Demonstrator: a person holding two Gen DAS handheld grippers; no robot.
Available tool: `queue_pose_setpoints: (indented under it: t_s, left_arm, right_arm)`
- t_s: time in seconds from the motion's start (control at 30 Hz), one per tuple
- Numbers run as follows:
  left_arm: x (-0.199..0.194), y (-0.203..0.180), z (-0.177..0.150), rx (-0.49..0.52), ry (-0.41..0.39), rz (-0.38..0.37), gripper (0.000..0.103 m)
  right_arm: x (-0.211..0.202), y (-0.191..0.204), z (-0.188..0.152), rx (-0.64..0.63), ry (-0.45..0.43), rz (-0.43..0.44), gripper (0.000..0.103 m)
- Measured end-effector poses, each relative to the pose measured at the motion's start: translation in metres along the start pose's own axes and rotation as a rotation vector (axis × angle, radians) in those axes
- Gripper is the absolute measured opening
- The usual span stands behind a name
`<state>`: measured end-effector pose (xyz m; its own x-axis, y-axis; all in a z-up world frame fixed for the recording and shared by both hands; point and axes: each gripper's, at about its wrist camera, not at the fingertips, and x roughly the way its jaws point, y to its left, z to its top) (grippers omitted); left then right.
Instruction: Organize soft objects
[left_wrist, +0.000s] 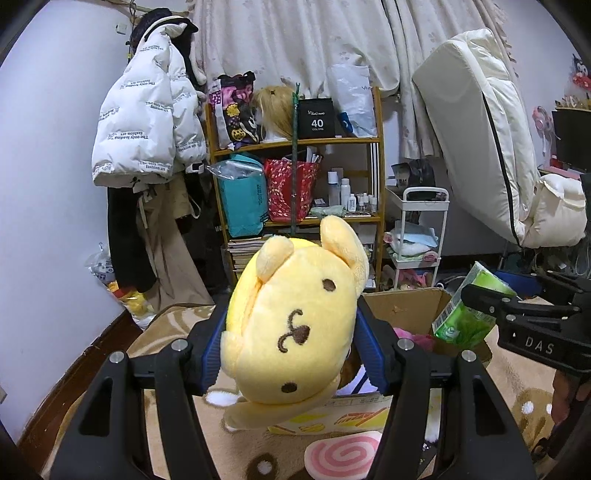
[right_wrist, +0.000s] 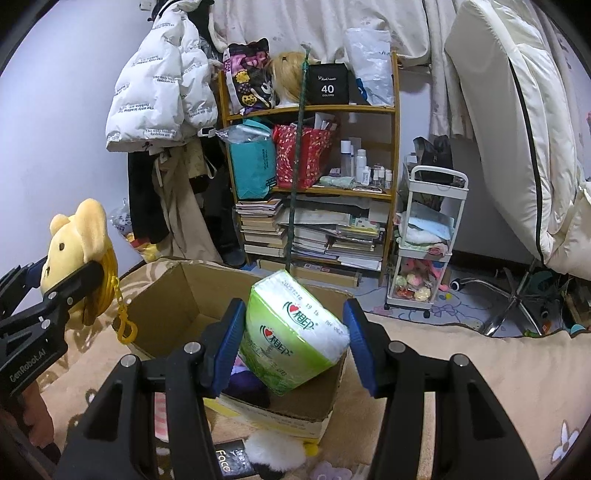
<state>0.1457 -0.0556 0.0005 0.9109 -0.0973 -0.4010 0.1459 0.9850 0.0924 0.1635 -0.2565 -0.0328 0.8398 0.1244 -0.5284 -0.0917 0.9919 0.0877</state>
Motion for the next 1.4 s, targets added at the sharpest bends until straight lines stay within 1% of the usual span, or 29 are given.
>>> queue_pose_setpoints:
  t_s: [0.17,0.33,0.57,0.67,0.87,1.13,1.4]
  left_arm:
    - [0.008,0.0,-0.005,0.0,0.013,0.008,0.063]
    - [0.024,0.002,-0.011,-0.017,0.072,-0.003,0.064]
    - [0.04,-0.002,-0.02,-0.022,0.137,-0.043,0.064]
    - [0.044,-0.005,-0.02,-0.011,0.146,-0.054,0.065]
    - [0.047,-0.009,-0.02,0.019,0.153,-0.052,0.066]
    - [0.055,-0.008,-0.02,0.009,0.179,-0.061,0.069]
    - [0.064,-0.005,-0.019,-0.027,0.199,-0.066,0.069]
  right_arm:
    - [0.009,-0.001,-0.006,0.009,0.015,0.01,0.057]
    - [0.016,-0.003,-0.011,0.016,0.032,0.008,0.057]
    - [0.017,-0.004,-0.012,0.016,0.028,0.004,0.057]
    - [0.017,-0.006,-0.013,0.019,0.03,0.01,0.058]
    - [0.02,-0.003,-0.011,0.012,0.037,0.014,0.058]
    - [0.026,0.001,-0.013,0.019,0.045,0.004,0.058]
    - [0.031,0.003,-0.014,0.022,0.044,-0.017,0.058]
